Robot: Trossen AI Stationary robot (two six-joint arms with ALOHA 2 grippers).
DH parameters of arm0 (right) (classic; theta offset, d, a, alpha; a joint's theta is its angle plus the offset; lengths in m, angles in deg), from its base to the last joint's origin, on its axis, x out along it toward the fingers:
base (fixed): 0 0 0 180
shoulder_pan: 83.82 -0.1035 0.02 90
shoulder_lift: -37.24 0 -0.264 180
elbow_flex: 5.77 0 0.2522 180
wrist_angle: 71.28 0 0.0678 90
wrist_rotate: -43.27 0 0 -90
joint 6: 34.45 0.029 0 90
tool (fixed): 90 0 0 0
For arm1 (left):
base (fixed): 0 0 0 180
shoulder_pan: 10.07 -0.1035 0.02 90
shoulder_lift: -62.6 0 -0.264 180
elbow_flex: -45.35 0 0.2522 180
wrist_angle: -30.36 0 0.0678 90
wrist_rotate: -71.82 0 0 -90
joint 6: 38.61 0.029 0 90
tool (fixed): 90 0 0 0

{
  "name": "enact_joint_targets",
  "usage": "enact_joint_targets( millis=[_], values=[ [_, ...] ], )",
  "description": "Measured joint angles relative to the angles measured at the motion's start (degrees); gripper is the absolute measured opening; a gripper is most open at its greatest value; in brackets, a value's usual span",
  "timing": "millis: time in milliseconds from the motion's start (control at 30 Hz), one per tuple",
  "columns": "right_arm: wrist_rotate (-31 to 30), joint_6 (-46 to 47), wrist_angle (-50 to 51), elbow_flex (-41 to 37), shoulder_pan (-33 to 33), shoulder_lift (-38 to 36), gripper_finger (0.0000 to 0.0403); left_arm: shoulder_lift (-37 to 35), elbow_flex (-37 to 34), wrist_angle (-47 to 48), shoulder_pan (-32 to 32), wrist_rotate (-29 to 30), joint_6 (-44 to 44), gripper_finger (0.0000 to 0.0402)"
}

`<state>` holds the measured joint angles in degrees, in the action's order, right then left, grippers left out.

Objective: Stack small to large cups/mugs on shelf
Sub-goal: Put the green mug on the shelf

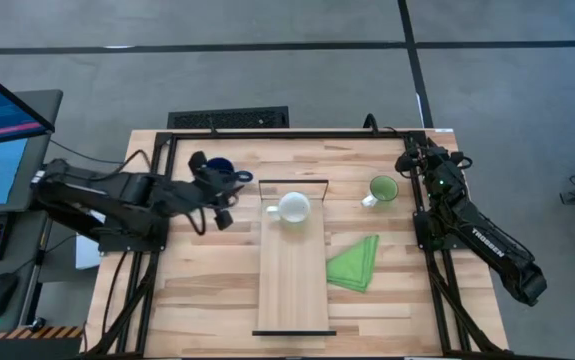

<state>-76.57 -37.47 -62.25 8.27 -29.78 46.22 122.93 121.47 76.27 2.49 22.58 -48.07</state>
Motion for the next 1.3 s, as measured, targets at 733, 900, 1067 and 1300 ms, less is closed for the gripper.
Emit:
enact_joint_targets(
  millis=[733,900,1067,1300],
  values=[
    [0.0,-0.45,-0.71,0.01,0.0,0.0,0.0245,-26.91,-37.92,-26.69,-0.27,0.18,9.99,0.0105],
    [0.0,-0.43,-0.96,0.02,0.0,0.0,0.0245,-27.4,-41.63,-28.27,-0.29,0.16,9.22,0.0105],
    [0.0,-0.51,-0.94,0.02,0.0,-0.01,0.0245,-27.41,-44.96,-31.13,-0.29,0.16,8.87,0.0105],
    [0.0,-0.53,-0.94,0.02,0.0,-0.02,0.0245,-27.4,-47.07,-32.99,-0.29,0.52,9.14,0.0105]
  ],
)
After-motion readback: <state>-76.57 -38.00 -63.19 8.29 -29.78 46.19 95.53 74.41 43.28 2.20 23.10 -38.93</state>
